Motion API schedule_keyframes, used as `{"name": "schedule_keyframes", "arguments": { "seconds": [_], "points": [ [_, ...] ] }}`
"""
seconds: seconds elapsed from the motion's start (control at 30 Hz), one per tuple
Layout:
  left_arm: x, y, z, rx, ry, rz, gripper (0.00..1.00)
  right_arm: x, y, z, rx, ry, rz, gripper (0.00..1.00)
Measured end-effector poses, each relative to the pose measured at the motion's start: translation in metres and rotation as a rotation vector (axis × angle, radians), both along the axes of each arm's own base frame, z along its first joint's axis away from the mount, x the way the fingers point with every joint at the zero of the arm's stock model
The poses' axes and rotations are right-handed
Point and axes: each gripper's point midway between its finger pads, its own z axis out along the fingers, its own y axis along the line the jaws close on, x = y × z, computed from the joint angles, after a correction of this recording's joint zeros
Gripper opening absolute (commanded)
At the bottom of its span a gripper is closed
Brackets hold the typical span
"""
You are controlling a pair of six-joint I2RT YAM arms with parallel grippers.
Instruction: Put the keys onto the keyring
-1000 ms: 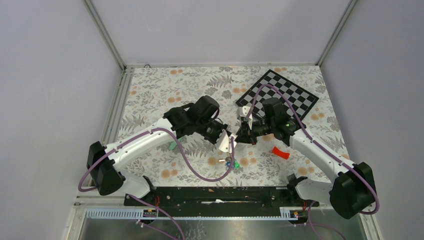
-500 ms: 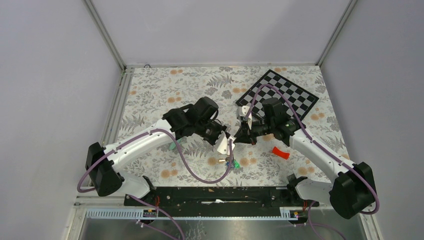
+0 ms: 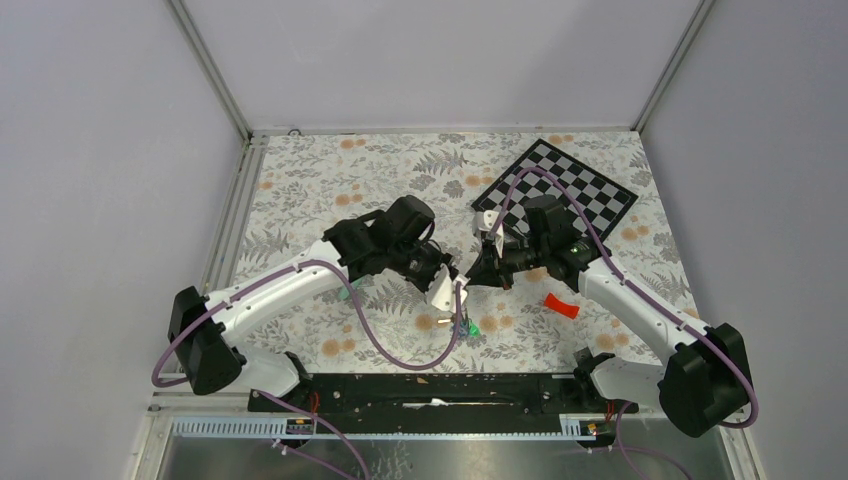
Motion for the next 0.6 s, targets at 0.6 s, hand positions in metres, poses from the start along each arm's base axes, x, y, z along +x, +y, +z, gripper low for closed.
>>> {"name": "schedule_keyframes", "arguments": {
  "seconds": [0.6],
  "points": [
    [0.0022, 0.0006, 0.0002, -0.006, -0.02, 0.003, 0.0, 0.0048, -0.0013, 0.0017, 0.009, 0.004, -0.02, 0.0]
  ]
}}
